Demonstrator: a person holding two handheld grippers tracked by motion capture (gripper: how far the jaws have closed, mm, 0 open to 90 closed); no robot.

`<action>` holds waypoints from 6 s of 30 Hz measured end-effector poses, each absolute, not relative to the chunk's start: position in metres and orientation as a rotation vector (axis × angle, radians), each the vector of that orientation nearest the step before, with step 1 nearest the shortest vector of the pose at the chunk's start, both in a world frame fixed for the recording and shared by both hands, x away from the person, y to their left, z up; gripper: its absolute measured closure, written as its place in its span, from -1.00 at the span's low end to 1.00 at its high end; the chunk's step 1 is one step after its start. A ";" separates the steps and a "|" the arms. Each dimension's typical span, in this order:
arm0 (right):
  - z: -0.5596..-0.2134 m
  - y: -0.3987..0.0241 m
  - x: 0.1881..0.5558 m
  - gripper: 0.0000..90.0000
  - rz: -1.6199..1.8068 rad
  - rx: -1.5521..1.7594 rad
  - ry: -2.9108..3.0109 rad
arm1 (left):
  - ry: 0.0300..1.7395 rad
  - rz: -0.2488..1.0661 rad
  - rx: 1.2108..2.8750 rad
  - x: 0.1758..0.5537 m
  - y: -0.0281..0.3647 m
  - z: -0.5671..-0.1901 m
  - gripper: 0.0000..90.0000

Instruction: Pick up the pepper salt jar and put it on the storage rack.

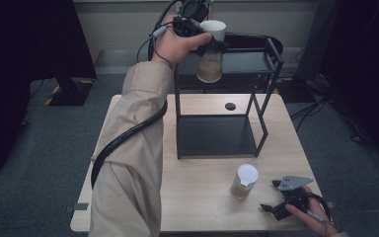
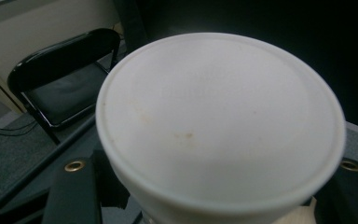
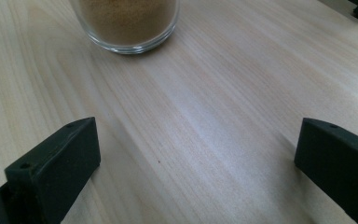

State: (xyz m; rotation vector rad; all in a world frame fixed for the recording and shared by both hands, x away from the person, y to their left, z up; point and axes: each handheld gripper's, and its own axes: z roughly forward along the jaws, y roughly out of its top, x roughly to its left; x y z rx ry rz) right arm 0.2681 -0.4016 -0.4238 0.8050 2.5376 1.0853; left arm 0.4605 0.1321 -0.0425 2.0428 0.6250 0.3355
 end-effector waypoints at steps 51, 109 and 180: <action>-0.424 -0.402 0.268 -1.00 1.084 0.805 2.538 | 0.714 0.453 2.008 0.499 0.129 -0.064 -0.26; -0.424 -0.401 0.268 -1.00 1.085 0.806 2.537 | 0.723 0.414 1.884 0.441 0.169 -0.097 -0.98; -0.424 -0.402 0.268 -1.00 1.085 0.805 2.536 | 0.667 0.281 1.892 0.404 0.211 -0.215 -0.98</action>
